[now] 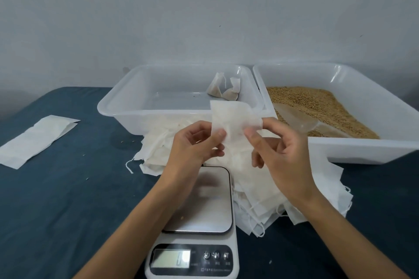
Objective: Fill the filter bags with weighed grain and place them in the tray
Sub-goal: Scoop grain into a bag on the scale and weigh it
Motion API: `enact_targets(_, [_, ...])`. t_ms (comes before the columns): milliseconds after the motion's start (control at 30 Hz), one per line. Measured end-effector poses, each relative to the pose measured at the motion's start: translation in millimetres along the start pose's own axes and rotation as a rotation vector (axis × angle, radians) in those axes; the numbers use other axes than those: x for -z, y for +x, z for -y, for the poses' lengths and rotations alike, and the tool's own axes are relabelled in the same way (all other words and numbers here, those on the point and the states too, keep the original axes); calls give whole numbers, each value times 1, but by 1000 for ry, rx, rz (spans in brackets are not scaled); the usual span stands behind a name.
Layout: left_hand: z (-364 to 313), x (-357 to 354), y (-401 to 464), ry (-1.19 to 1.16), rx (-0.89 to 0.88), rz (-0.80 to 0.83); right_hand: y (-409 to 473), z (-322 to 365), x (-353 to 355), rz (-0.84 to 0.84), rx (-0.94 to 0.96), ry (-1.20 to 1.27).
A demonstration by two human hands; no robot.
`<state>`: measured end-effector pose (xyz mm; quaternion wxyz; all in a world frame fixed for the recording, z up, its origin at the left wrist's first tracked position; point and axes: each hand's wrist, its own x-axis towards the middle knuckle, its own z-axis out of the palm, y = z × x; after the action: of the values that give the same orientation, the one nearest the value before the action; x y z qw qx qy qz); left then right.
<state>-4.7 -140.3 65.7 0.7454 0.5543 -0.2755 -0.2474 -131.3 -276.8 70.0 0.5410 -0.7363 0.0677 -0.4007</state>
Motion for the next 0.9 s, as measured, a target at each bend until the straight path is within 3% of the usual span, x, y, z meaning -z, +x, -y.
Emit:
enact_targets(133, [-1, -2, 0, -40, -4, -25, -1, -4, 0, -14, 2, -45])
enact_targets(333, [1, 0, 1, -6, -5, -51, 0, -2, 3, -222, 59, -30])
enact_targets(433, [0, -2, 0, -12, -24, -27, 1, 0, 4, -83, 75, -23])
enact_targets(533, [0, -1, -1, 12, -27, -10, -2, -2, 1, 50, 102, -166])
enact_targets(633, [0, 2, 0, 35, -17, -85, -2, -3, 0, -39, 182, -337])
enact_targets(733, [-1, 4, 2, 20, 6, -127, 0, 0, 4, -112, 222, -315])
enact_targets(900, [2, -1, 0, 40, 7, -105, -2, 2, -2, 50, 256, -289])
